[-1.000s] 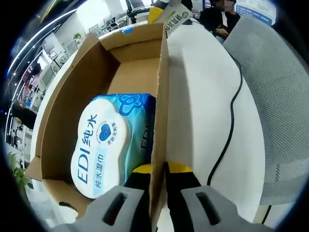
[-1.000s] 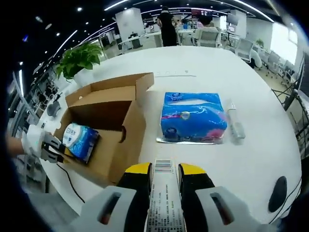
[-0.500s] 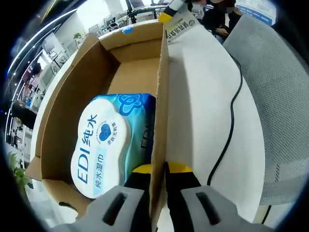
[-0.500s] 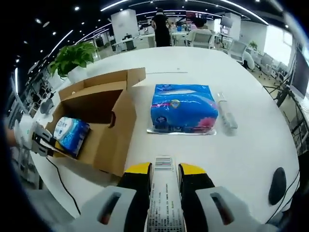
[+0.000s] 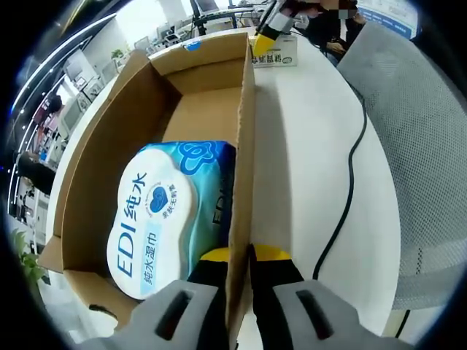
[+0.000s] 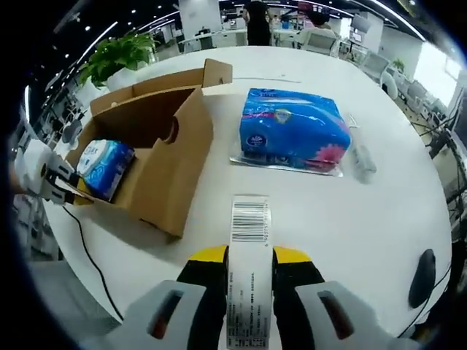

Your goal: Operate the shoe box by opening the lid, removing the specified soft item, and placing it in the target area until the item is outside and the box remains undamaged.

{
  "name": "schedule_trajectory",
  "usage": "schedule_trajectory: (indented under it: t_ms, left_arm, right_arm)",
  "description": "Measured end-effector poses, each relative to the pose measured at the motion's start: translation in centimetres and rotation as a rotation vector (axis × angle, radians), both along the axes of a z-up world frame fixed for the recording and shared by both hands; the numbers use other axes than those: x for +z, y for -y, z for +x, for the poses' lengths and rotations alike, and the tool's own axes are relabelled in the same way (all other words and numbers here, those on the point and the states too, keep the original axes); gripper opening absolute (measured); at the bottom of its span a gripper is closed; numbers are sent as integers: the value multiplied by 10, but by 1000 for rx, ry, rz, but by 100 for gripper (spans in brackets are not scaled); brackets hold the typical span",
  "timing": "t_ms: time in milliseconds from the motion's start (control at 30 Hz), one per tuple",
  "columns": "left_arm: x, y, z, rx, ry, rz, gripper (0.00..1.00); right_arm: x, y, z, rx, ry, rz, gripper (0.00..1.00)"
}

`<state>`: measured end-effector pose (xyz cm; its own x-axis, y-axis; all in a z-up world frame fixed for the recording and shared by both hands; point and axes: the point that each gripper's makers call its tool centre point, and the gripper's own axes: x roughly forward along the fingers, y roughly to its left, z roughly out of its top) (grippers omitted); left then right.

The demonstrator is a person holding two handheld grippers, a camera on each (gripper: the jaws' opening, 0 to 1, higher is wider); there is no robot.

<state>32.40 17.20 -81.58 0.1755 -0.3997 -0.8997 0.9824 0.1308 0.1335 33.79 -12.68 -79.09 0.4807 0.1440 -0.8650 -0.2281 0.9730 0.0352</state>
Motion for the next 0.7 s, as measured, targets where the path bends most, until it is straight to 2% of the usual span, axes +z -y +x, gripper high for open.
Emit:
schedule_trajectory:
  t_ms: [100, 233, 433, 700]
  left_arm:
    - [0, 0, 0, 0, 0, 0, 4]
    - [0, 0, 0, 0, 0, 0, 4]
    - [0, 0, 0, 1, 0, -1, 4]
    - [0, 0, -1, 2, 0, 0, 4]
  right_arm:
    - [3, 0, -1, -9, 3, 14, 20]
    - [10, 0, 0, -68, 7, 67, 25]
    - [20, 5, -6, -96, 19, 38, 24]
    - [12, 7, -16, -3, -27, -63, 18]
